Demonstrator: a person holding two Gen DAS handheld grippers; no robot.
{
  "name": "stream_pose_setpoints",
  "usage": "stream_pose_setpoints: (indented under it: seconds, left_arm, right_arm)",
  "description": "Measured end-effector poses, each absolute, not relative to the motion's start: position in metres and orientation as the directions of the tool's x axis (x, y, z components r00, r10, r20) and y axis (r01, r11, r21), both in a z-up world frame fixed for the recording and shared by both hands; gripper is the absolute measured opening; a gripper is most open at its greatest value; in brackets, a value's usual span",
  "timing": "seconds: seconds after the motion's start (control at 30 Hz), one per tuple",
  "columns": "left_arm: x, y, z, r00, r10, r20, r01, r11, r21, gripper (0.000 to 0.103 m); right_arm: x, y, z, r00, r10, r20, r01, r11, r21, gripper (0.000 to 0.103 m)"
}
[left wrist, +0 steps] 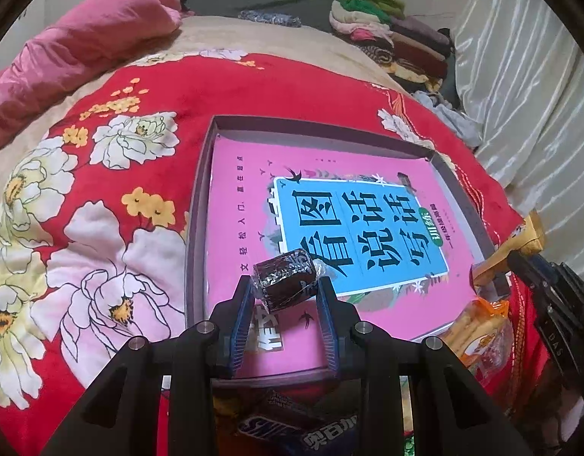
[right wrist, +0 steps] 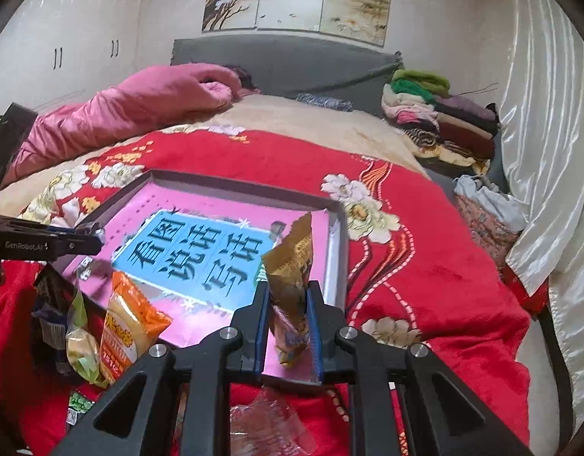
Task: Organize snacks
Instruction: 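Carry the chocolate in the left gripper over the pink tray while right gripper carries the chip bag there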
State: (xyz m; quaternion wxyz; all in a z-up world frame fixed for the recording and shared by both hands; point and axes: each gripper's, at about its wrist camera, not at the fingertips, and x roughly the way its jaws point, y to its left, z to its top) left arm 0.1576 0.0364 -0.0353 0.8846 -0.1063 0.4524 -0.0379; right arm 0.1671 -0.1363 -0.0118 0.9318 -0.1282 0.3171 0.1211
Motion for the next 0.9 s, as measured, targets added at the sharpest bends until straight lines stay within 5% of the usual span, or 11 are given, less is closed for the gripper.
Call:
stream_pose_setpoints:
  seconds: [0.43, 0.9]
  left_arm:
    - [0.159, 0.033, -0.043, 0.561, -0.175, -0.809, -0.023, 0.974, -0.227, 0.035]
    - [0.160, 0.032, -0.047, 0.542, -0.198, -0.817, -0.017, 0.969, -0.246, 0.035]
  right_arm:
    - [0.171, -0.130, -0.023, 0.671, 0.309, -0.674, -0.417, 0.909, 0.002, 0.023]
    - [0.170, -0.123, -0.032, 0.636, 0.334, -0.696, -0.447, 0.894, 0.020, 0.028]
